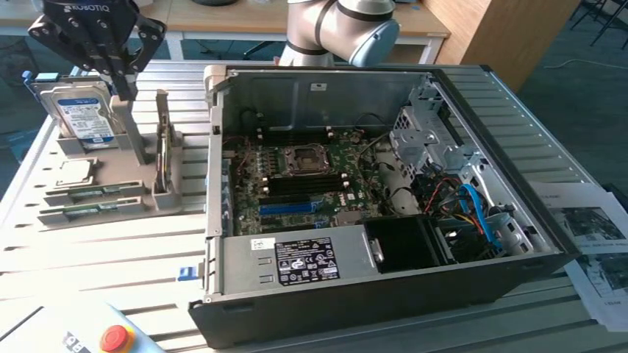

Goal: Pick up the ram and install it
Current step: 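Reach for the ram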

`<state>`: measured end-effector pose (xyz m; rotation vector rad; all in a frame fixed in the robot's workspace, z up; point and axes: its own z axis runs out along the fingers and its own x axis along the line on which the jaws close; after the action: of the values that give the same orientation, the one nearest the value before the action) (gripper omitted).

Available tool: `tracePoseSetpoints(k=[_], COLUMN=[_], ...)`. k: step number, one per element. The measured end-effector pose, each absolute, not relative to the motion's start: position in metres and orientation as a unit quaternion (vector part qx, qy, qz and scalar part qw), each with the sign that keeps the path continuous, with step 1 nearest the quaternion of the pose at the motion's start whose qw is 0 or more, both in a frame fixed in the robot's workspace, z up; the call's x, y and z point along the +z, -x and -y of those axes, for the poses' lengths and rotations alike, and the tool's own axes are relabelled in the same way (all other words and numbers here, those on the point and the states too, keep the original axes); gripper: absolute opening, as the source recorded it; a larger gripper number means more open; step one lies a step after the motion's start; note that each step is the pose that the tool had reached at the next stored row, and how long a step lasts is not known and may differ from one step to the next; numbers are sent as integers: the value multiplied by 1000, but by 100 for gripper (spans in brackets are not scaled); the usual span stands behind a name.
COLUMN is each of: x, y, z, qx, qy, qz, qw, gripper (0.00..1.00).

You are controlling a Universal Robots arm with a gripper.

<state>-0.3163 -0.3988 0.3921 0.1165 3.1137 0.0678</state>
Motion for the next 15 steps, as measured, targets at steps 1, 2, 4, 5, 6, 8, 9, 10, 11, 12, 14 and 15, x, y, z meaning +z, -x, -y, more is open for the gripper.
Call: tracePoseSetpoints(k=[1, 2, 4, 5, 6, 8, 9, 10, 11, 12, 14, 15], x=[392, 392, 392, 392, 392, 392, 392, 392, 392, 392, 392, 392], y=[316, 316, 316, 316, 316, 316, 316, 316, 317, 318, 322, 324], z=[399, 399, 399, 399, 399, 399, 399, 399, 399, 399, 399, 399], qx=[22, 22, 22, 22, 22, 22, 22, 22, 22, 22, 22, 22], qy=[-37, -37, -37, -37, -37, -37, -37, -37, -37, -37, -37, -37], qz=[-999, -999, -999, -999, -999, -999, -999, -999, -999, -999, -999, -999], qw=[13, 13, 12, 12, 12, 12, 12, 12, 12, 12, 12, 13], gripper=[10, 10, 10, 10, 10, 10, 10, 10, 10, 10, 10, 10])
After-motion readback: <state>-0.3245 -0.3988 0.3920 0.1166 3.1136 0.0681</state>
